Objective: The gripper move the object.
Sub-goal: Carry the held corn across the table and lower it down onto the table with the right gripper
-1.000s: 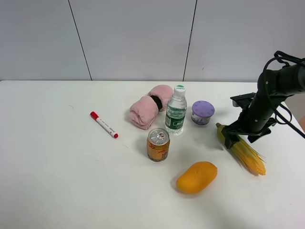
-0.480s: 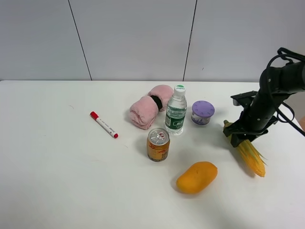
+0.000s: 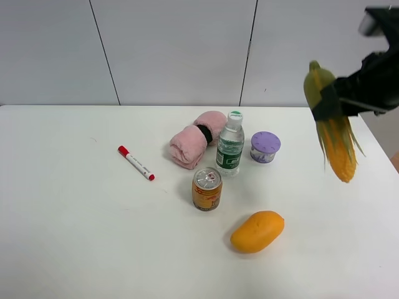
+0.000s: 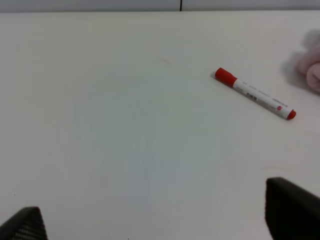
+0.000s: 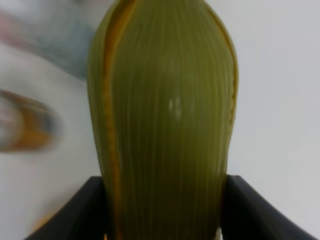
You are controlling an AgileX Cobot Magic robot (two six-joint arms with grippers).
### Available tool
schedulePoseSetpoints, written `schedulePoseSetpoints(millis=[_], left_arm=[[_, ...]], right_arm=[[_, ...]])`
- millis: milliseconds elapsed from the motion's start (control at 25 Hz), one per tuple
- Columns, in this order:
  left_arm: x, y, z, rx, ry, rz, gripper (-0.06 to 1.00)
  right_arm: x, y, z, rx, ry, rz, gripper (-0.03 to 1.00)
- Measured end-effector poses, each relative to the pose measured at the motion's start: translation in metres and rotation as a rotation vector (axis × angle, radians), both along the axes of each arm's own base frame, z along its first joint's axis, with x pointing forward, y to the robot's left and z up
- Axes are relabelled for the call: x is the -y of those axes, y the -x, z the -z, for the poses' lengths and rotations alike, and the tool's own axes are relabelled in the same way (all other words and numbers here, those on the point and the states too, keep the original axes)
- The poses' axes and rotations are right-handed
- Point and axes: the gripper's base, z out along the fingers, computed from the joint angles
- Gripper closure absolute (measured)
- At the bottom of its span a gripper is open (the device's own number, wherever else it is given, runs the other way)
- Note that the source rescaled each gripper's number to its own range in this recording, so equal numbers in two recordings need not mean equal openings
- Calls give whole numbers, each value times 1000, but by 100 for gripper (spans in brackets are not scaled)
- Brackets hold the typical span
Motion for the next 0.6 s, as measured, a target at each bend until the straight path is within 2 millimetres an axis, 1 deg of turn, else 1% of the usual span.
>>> schedulePoseSetpoints(millis=[120,200,240,320,360,440,600], left_arm=[[0,0,0,0,0,0,-6],[0,0,0,0,-1,0,-6],[0,0,0,0,-1,0,-6],[0,0,0,0,-1,0,-6],[0,0,0,0,-1,0,-6],[0,0,0,0,-1,0,-6],[0,0,0,0,-1,0,-6]], right_arm=[[-30,10,-36,61,-82,-66,97],[-50,9,-49,83,-116,-92,97],[-50,9,-49,83,-116,-92,97],[-76,5,-54,94,-132,-132,97],[-89,0,-52,94,-126,-159,97],[-123,-4,-47,89,-121,-236,97],[-193,-17,-15,23,-72,-374,97]])
